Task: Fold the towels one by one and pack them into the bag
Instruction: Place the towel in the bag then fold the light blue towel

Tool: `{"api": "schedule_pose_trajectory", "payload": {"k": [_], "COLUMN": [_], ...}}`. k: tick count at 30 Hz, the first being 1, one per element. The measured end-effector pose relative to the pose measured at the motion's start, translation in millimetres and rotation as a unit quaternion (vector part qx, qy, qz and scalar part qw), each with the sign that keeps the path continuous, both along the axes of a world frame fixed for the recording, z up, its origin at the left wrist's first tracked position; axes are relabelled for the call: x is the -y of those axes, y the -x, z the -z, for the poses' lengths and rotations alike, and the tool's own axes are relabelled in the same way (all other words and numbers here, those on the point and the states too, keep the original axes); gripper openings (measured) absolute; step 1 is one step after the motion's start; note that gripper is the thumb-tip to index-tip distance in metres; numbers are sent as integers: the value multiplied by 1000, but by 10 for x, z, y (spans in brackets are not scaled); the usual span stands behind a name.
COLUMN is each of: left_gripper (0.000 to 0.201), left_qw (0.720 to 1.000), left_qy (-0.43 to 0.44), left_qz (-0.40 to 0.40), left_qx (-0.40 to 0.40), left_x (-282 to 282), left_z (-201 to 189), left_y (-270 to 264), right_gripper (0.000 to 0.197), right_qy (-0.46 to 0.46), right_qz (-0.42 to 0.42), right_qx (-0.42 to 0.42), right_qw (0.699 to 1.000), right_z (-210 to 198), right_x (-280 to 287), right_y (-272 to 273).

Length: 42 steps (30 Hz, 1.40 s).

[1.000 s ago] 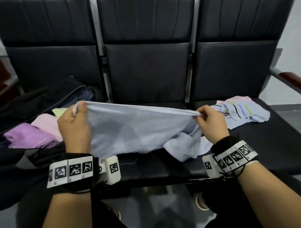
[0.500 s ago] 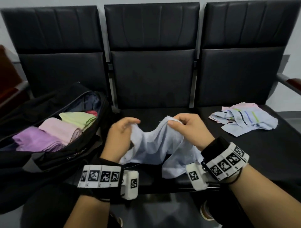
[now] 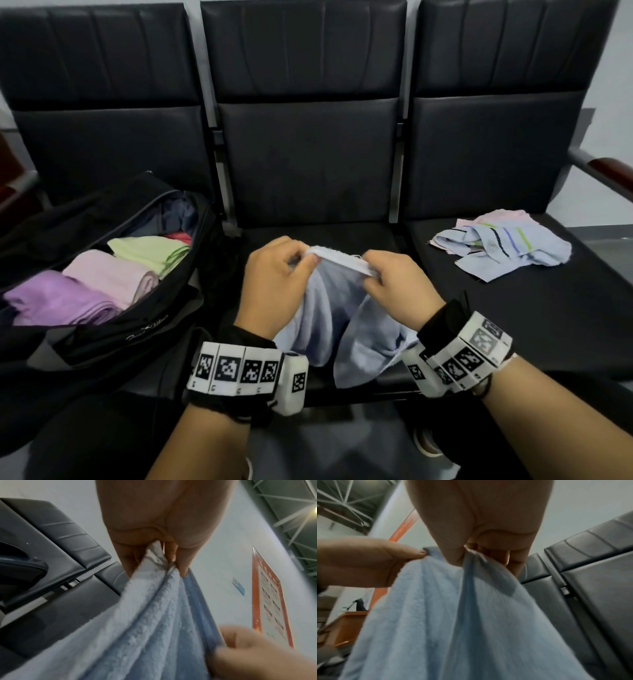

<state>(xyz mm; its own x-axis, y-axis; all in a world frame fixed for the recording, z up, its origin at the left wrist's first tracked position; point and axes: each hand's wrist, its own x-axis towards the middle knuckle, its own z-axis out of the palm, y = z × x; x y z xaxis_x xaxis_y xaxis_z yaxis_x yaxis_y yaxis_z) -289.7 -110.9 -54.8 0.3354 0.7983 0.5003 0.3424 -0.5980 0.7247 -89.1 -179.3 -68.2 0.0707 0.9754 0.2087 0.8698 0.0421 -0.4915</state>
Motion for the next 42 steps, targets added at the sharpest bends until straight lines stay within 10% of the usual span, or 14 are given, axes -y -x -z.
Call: {"api": "schedule_pose_trajectory", "payload": {"k": [15, 22, 29, 36, 42], "left_gripper": [14, 27, 24, 26, 29], "left_qw": [967, 955, 982, 982, 987], "left_qy": [18, -4, -12, 127, 113], "left_qz": [-236, -279, -185, -56, 49], "left_qx": [89, 95, 42, -128, -107], "left_x": [-412, -486, -494, -369, -137], "left_z": [-67, -279, -518, 13, 66], "left_y": [595, 558, -34, -222, -271], "right_gripper": [24, 22, 21, 18, 51], "right_qy": [-133, -139, -118, -26, 110], "right_qz": [127, 148, 40, 71, -46], "right_qx": [-17, -167, -489, -523, -637], "right_qw": [983, 965, 863, 849, 762], "right_z": [115, 30, -371, -10, 96], "right_x": [179, 224, 67, 60, 53], "right_y": [-693, -801, -467, -282, -192]}}
